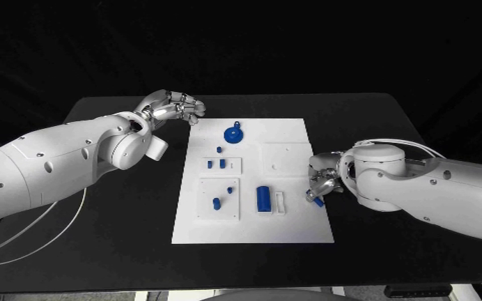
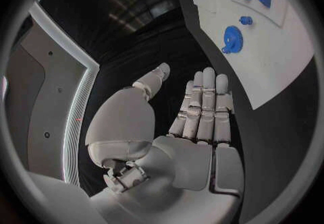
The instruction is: Assemble the parts on the task board
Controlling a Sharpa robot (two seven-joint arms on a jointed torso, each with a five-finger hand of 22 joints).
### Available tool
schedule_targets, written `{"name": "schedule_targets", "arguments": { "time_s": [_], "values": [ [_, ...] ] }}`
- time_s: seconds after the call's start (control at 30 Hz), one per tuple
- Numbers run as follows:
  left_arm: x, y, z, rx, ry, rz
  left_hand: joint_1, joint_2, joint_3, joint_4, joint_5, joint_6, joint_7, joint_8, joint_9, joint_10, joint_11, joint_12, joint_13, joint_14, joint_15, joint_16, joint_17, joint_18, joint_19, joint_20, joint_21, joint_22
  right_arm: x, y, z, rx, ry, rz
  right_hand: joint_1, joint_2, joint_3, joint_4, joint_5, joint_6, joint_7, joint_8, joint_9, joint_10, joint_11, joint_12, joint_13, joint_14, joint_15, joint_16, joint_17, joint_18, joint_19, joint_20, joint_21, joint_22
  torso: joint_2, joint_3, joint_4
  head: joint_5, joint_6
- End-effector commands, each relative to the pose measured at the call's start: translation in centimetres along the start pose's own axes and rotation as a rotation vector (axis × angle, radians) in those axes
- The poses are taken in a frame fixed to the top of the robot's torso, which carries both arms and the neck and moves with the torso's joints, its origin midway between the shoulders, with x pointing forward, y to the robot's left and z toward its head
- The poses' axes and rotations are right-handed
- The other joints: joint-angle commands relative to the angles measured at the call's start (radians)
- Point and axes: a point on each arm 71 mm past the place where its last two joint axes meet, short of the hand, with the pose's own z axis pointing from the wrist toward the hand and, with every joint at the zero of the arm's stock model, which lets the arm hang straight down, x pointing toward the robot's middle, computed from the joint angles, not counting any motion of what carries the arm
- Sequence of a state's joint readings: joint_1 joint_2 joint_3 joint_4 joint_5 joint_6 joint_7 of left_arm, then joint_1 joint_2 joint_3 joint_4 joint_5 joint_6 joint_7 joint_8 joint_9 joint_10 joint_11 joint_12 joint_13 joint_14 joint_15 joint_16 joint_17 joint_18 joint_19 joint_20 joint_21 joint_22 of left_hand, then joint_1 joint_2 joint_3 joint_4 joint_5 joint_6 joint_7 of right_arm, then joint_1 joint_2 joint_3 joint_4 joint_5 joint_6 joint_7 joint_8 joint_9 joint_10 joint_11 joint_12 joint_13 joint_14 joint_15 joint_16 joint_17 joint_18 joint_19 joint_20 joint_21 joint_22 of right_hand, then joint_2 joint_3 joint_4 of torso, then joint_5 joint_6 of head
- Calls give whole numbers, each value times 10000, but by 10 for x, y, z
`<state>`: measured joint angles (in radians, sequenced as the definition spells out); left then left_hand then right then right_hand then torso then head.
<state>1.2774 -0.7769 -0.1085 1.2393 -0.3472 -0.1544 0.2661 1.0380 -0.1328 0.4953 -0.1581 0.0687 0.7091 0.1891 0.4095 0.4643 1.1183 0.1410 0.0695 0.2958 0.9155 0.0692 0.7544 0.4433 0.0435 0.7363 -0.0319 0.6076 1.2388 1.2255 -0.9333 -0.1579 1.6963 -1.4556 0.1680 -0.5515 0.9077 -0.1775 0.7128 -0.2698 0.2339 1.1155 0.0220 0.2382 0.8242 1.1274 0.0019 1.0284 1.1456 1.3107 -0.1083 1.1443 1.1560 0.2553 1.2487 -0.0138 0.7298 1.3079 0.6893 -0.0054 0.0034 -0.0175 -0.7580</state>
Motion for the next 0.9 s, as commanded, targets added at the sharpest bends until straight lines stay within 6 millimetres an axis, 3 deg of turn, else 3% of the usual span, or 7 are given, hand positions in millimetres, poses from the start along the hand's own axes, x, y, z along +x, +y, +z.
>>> {"name": "schedule_targets", "arguments": {
  "time_s": [0.03,0.13,0.3,0.63,0.67,0.9],
  "values": [
    [2,-1,0,85,139,-98,-60,-7,9,42,-28,-33,102,45,-15,-57,-27,60,16,11,20,-64,17,133,30,32,-58,12,18,-7,5,231,598,392,297,504,307,-91,1071,-1313,971,-844,-1620,30,40,-50,-7,25,73,-38,7,46,-27,58,-36,104,-1,0,5,9,0],
    [2,-1,0,84,125,-94,-58,-6,9,41,-27,-33,102,46,-16,-57,-27,60,16,12,20,-65,18,133,30,31,-59,14,20,-8,6,143,776,989,297,760,510,-127,1918,-1269,958,-836,-1691,73,32,-46,-13,56,66,-37,12,65,10,60,-22,114,0,5,8,14,-6],
    [2,-1,0,87,134,-96,-57,-6,9,41,-27,-34,102,48,-19,-56,-28,60,16,13,19,-66,21,133,30,31,-60,16,20,-8,6,-5,834,1908,112,912,612,-122,2586,-1194,945,-806,-1794,128,19,-43,-20,94,53,-34,25,65,60,60,1,128,2,6,9,37,-9],
    [2,-1,1,82,134,-96,-55,-7,8,41,-27,-36,102,51,-22,-55,-28,61,17,14,19,-67,24,133,31,31,-62,19,18,-6,1,-282,678,3907,-149,856,457,-54,2603,-1113,920,-760,-1848,191,-5,-26,-19,124,27,-22,43,65,134,32,28,131,1,2,8,69,-23],
    [2,-1,1,83,135,-96,-55,-7,8,40,-27,-36,102,51,-22,-55,-28,61,17,15,19,-68,25,133,31,31,-62,19,17,-6,0,-304,651,4029,-265,748,353,-13,2538,-1079,915,-739,-1849,203,-10,-21,-17,128,24,-21,46,65,153,31,36,131,0,2,10,72,-24],
    [3,-1,1,79,140,-97,-51,-8,8,38,-26,-37,102,55,-26,-54,-29,61,18,16,19,-69,28,134,32,31,-64,22,14,-2,-1,-524,576,5557,-393,623,155,42,2389,-1046,883,-706,-1883,217,-42,-31,-19,131,-13,-33,54,65,178,-30,17,111,4,3,2,108,-40]
  ]
}}
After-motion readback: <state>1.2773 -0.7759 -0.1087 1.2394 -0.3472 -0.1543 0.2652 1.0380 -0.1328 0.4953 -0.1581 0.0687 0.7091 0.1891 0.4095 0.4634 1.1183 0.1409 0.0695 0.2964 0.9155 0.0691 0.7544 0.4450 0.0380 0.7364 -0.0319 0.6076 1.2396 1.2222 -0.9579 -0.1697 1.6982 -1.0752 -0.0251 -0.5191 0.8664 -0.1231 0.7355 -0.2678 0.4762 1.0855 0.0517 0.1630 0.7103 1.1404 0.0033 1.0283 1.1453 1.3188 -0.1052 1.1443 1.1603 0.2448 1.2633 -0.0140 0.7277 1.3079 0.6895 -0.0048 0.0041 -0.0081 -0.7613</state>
